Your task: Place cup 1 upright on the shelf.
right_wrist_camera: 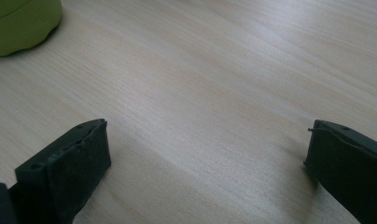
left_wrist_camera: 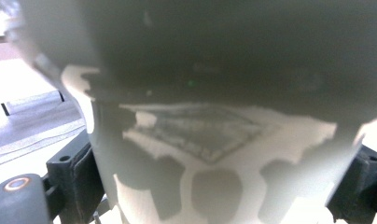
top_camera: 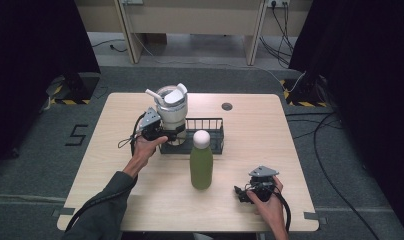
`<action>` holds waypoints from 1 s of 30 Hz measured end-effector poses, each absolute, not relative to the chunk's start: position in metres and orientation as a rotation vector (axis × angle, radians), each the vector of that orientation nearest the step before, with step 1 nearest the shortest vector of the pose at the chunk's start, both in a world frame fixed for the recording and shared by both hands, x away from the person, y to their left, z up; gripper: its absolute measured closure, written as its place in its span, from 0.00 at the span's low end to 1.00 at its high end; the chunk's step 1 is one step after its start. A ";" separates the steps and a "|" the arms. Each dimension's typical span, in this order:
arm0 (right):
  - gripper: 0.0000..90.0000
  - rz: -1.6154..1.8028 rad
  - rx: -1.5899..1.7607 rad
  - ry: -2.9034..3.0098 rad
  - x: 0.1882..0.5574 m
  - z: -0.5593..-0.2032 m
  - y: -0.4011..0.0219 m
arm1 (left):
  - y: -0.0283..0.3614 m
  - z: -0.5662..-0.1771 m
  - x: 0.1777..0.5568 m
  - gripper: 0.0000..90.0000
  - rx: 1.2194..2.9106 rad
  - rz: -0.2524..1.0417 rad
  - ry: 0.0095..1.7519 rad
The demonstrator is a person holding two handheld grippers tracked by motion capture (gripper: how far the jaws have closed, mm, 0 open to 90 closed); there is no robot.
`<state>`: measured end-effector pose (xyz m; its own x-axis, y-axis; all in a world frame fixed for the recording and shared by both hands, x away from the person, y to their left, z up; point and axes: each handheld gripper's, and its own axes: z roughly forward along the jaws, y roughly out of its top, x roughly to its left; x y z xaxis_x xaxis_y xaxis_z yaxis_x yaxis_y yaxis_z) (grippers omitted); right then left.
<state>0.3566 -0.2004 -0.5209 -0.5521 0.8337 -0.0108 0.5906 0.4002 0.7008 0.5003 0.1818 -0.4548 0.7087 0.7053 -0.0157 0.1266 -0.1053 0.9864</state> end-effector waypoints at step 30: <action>0.00 0.934 1.234 2.304 0.356 -0.521 -0.200 | 0.181 -0.454 0.496 0.10 1.638 0.578 0.697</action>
<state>0.3564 -0.2001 -0.5209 -0.5515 0.8342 -0.0079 0.5930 0.3987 0.6996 0.4961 0.1808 -0.4541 0.6969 0.7171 -0.0056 0.1273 -0.1160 0.9851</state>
